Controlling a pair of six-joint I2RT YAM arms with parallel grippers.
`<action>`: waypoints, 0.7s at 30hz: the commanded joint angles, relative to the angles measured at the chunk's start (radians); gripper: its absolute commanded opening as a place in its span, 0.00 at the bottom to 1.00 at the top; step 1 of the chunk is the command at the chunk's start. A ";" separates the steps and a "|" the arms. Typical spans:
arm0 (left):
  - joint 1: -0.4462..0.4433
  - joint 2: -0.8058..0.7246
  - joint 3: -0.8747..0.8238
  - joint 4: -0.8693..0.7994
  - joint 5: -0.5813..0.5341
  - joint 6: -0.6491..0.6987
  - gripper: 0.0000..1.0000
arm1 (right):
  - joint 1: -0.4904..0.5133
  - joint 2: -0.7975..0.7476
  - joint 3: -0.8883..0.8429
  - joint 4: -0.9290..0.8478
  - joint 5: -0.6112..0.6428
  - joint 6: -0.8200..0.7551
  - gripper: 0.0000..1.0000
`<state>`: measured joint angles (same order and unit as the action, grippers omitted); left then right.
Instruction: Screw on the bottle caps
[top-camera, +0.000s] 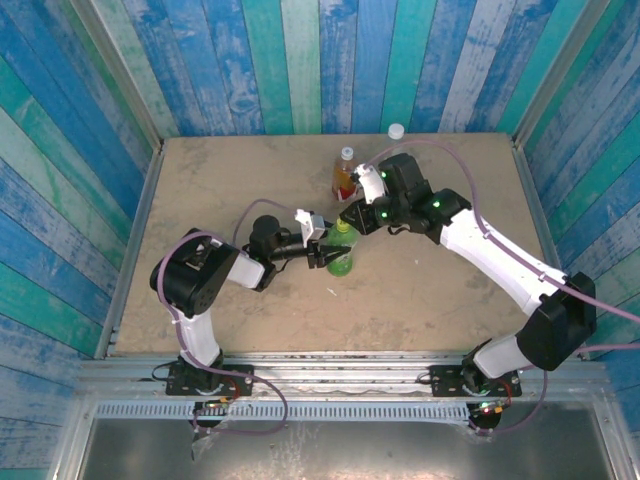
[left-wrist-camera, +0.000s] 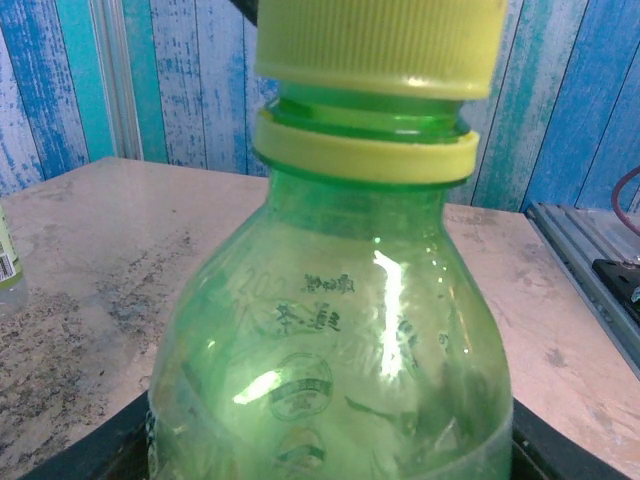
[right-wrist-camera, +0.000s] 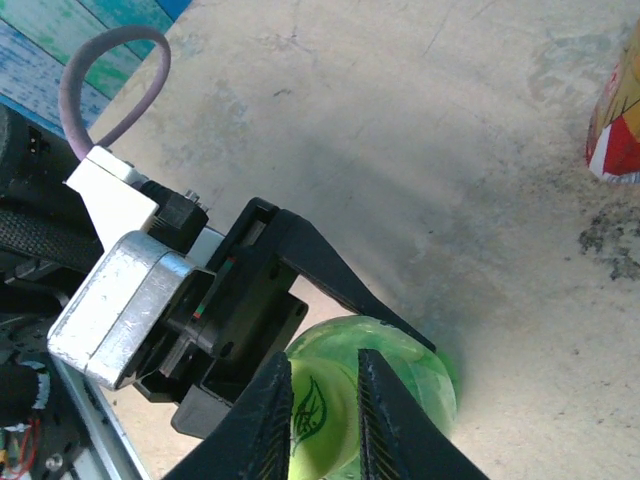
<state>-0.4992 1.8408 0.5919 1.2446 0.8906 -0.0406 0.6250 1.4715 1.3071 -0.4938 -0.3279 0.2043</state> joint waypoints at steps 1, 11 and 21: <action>-0.005 0.048 0.004 -0.057 0.016 -0.007 0.60 | -0.008 0.024 -0.012 -0.079 -0.019 -0.012 0.20; 0.005 0.064 0.019 -0.064 -0.045 -0.052 0.58 | -0.018 -0.039 -0.083 -0.080 -0.121 0.038 0.17; 0.006 0.066 0.011 -0.056 -0.041 -0.027 0.60 | -0.019 -0.113 -0.099 -0.008 -0.081 0.061 0.18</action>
<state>-0.4965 1.8576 0.6079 1.2518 0.8692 -0.0761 0.6056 1.3727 1.1965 -0.4927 -0.4229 0.2550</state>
